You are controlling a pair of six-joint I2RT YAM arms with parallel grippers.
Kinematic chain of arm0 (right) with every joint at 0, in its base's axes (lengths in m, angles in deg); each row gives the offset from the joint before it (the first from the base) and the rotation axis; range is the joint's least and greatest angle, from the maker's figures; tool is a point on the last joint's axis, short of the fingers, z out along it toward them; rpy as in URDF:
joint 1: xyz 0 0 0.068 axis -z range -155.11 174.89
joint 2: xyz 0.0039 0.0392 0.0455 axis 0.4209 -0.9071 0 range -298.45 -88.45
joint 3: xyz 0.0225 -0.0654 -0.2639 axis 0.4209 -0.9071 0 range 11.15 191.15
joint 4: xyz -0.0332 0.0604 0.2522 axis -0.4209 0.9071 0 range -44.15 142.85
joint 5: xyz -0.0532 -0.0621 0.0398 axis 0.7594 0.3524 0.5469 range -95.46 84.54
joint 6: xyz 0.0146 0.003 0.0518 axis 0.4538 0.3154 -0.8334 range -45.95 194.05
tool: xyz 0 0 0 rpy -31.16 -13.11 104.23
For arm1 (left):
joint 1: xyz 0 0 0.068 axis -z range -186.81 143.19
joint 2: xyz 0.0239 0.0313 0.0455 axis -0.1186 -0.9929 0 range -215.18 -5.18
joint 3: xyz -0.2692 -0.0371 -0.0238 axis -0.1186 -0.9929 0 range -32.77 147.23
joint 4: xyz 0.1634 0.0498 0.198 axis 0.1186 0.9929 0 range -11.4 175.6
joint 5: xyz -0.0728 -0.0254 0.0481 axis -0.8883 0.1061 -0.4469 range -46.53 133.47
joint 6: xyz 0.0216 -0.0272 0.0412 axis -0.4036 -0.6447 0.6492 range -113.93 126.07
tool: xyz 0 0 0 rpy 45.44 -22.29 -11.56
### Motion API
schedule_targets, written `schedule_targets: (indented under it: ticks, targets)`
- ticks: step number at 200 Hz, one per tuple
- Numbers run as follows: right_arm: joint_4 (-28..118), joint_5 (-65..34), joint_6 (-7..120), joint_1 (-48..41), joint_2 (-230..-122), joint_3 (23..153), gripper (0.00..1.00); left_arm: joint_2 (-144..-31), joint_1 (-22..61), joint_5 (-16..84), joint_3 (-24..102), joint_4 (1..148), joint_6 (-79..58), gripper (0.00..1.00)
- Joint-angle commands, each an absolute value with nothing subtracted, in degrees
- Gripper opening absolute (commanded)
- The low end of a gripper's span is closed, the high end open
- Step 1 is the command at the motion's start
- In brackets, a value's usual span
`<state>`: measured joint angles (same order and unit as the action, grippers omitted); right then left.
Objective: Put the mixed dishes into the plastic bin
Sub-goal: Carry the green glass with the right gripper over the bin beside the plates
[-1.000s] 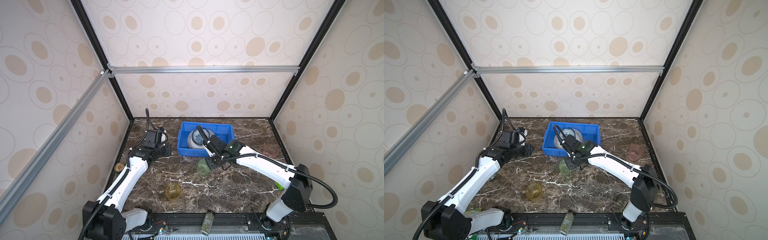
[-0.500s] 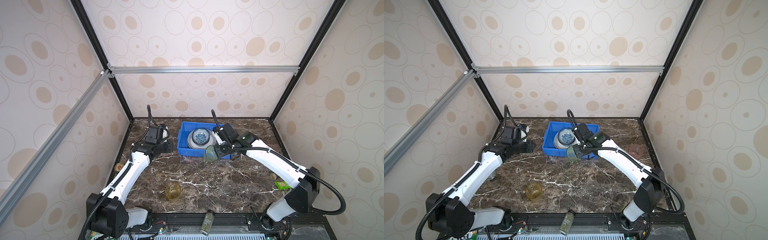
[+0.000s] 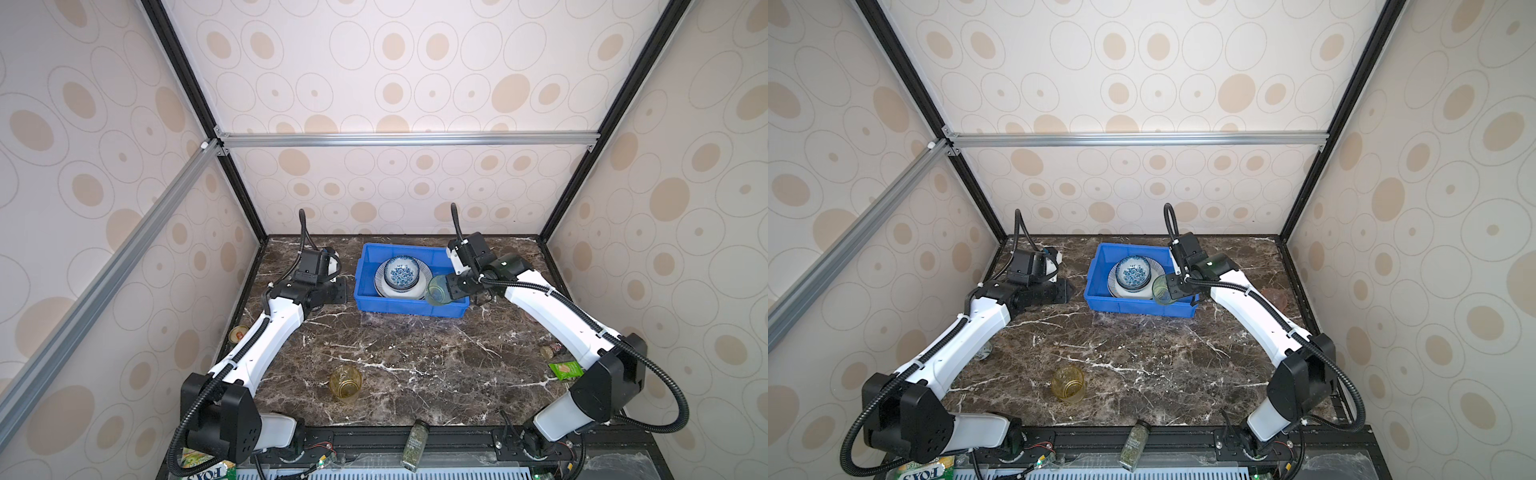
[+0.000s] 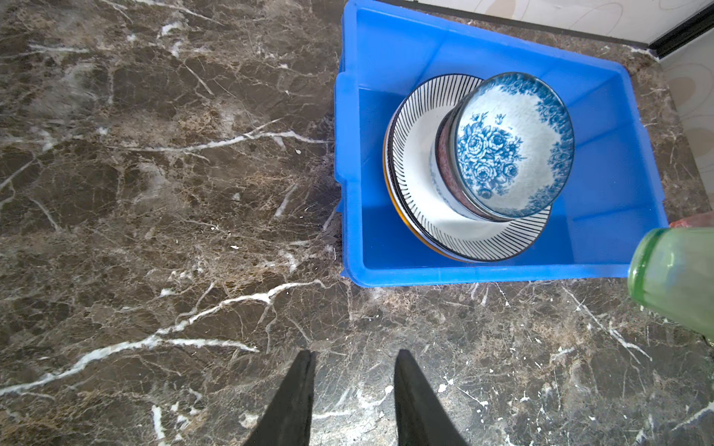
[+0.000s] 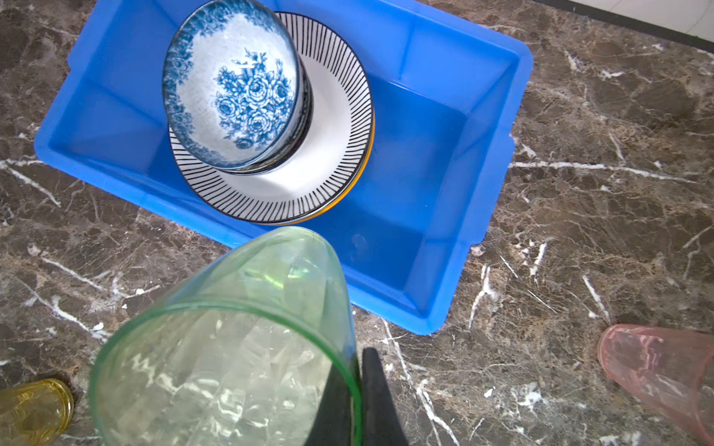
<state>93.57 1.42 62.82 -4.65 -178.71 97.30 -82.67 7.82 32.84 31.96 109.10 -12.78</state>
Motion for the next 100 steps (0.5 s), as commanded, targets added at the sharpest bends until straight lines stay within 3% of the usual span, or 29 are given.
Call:
schedule_targets:
  ticks: [1, 100]
  targets:
    - [92.8, 3.5, 63.6, -3.4, -179.7, 99.0, 0.00, -83.2, 8.2, 32.8, 34.9, 109.0, -12.5, 0.35]
    - [89.8, 2.9, 61.3, 2.5, -185.1, 99.5, 0.00, -85.7, 8.1, 32.6, 37.7, 109.6, -11.4, 0.35]
